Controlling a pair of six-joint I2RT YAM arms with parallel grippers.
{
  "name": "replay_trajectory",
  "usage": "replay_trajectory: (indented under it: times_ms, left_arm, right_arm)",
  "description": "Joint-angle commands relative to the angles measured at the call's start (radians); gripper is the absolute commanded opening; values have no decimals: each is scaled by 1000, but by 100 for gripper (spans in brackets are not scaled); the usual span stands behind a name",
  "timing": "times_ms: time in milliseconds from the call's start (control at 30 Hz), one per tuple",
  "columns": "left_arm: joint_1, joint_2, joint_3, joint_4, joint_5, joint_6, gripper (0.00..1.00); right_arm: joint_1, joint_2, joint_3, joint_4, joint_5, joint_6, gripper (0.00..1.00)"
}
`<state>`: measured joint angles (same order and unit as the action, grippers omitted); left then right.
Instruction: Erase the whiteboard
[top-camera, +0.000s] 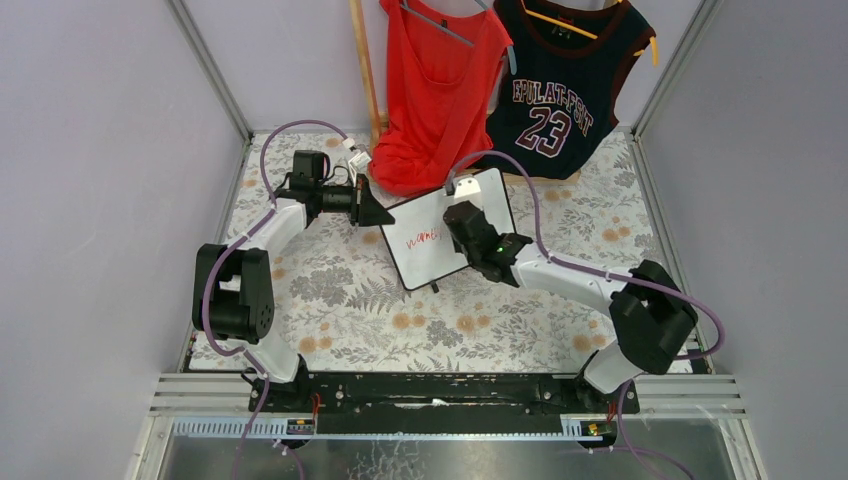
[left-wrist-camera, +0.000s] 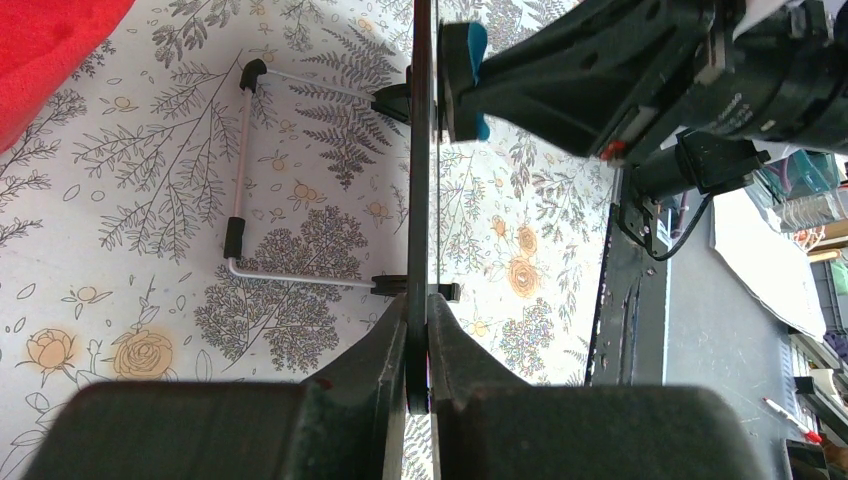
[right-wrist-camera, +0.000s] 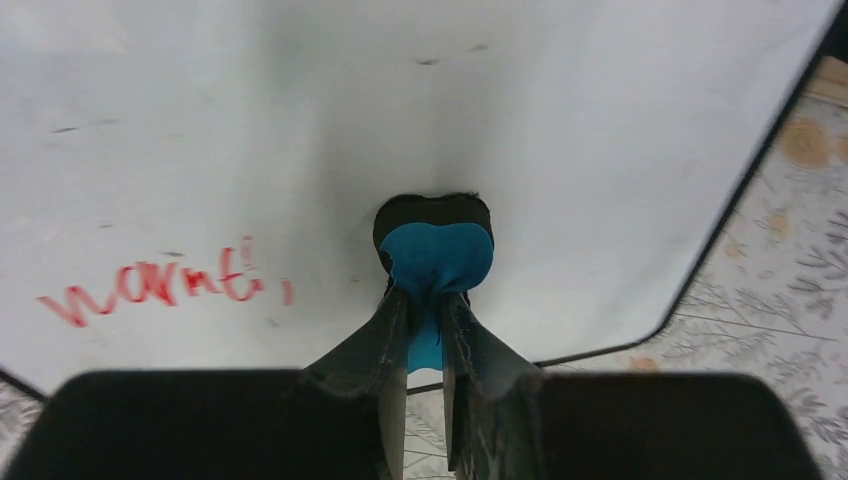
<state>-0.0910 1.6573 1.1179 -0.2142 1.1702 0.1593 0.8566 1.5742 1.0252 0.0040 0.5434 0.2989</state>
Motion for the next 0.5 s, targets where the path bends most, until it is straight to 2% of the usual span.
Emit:
replay_trajectory:
  times_ms: [0,267,467]
  left_arm:
    - [-15,-9,5,-55,-47,53,0]
    - [-16,-10,5,-54,-46,52,0]
    - [-16,-11,5,-54,-48,52,0]
  right_arm:
    - [-32,-77,-29,0,61,-25,0]
    - [-16,-52,-29,42,-51,4,0]
    - [76,45,29,85,-63,15,0]
